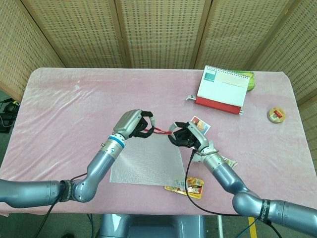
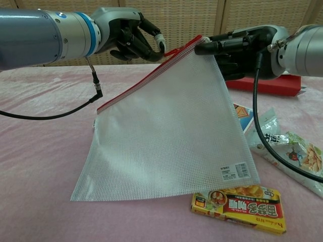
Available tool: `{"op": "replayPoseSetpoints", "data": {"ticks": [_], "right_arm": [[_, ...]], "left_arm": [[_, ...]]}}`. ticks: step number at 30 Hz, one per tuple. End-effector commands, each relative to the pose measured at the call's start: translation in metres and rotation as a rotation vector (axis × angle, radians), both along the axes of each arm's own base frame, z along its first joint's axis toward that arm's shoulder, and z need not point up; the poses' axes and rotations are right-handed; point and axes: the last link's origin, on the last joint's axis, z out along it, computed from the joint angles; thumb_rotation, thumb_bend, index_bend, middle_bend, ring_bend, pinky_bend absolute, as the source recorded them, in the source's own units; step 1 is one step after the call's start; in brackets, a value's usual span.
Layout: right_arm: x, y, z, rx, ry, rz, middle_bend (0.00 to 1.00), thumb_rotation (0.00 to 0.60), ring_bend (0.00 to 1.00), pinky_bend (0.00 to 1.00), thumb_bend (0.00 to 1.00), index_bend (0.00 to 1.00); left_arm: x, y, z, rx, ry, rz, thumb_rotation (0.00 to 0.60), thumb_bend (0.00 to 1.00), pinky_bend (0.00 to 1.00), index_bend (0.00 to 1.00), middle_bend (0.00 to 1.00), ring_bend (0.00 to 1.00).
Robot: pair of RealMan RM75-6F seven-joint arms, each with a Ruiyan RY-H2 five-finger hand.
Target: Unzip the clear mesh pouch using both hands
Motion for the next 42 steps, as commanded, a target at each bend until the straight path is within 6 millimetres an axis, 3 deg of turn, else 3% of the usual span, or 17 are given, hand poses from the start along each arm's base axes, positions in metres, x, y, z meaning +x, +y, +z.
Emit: {"op": "replayPoseSetpoints", "data": {"ticks": [1, 7, 27, 33, 42], "right_arm": [[0.001, -0.001, 0.003, -0.003, -0.022, -0.007, 0.96, 0.600, 0.95, 1.00, 0.91, 0.79], [0.000, -0.004, 0.010, -0.015, -0.040, -0.016, 0.96, 0.600, 0.95, 1.00, 0.91, 0.79], [-0.022, -0.020, 0.060, -0.114, -0.143, -0.120, 0.96, 0.600, 0.95, 1.00, 0.91, 0.79], [-0.035, -0.023, 0.064, -0.131, -0.169, -0.172, 0.96, 0.600, 0.95, 1.00, 0.91, 0.79], [-0.042, -0.022, 0.060, -0.125, -0.166, -0.181, 0.97, 0.600, 0.95, 1.00, 0.92, 0.79]], "left_arm": [[-0.002, 0.001, -0.001, -0.001, 0.003, 0.003, 0.600, 0.57, 1.00, 0.89, 0.97, 0.87], [-0.008, 0.005, 0.000, 0.008, 0.020, 0.014, 0.600, 0.57, 1.00, 0.89, 0.97, 0.87], [-0.088, 0.033, 0.044, 0.112, 0.192, 0.130, 0.600, 0.57, 1.00, 0.89, 0.97, 0.87], [-0.121, 0.038, 0.058, 0.126, 0.229, 0.192, 0.600, 0.57, 1.00, 0.89, 0.97, 0.87], [-0.140, 0.041, 0.066, 0.126, 0.233, 0.216, 0.600, 0.57, 1.00, 0.89, 0.97, 0.87]]}}
